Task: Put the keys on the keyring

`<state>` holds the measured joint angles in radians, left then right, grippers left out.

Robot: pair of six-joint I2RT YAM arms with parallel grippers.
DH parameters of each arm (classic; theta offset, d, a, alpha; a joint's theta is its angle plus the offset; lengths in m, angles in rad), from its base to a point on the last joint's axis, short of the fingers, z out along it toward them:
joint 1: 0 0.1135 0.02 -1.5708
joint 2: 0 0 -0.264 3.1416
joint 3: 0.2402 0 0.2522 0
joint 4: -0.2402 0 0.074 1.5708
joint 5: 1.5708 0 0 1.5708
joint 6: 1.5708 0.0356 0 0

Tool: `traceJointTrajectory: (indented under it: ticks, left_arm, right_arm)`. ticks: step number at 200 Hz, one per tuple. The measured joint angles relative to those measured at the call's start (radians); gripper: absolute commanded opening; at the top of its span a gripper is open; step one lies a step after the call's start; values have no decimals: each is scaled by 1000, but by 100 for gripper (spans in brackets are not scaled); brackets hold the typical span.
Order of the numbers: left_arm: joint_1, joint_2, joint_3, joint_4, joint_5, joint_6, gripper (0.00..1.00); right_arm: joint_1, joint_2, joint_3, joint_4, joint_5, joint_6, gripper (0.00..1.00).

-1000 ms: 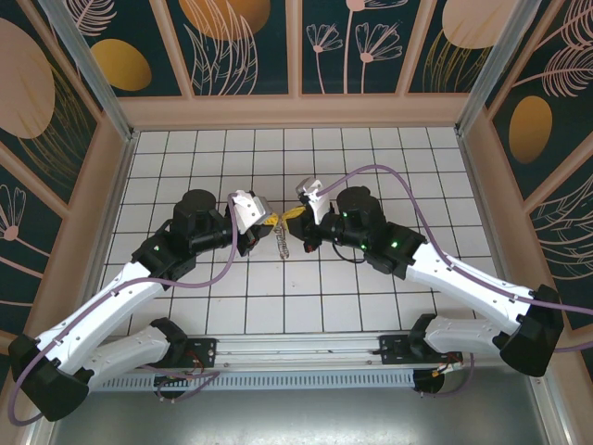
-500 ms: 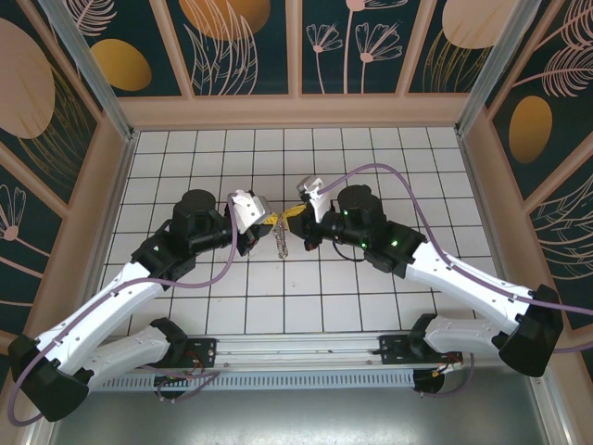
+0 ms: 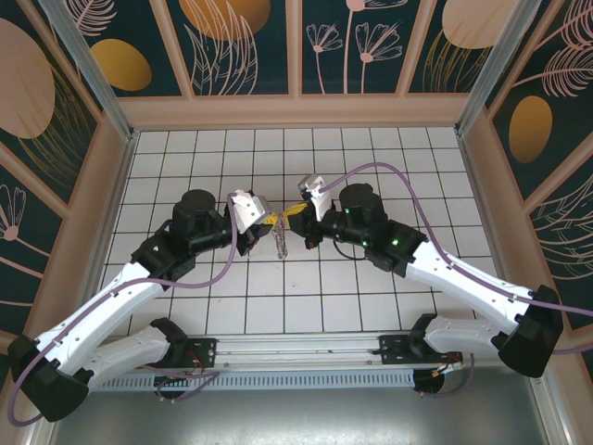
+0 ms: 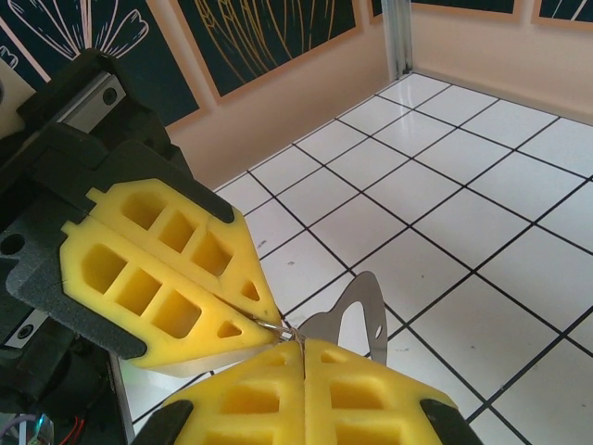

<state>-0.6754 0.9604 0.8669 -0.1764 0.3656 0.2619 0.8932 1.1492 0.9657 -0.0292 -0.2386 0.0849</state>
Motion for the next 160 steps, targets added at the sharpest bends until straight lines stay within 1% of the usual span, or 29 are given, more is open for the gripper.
traceJointTrajectory:
  ticks: [160]
  left_arm:
    - [1,-11,-7,-7,-1,0,0]
  right_arm:
    - [-10,17,-16,30,-18,4,0]
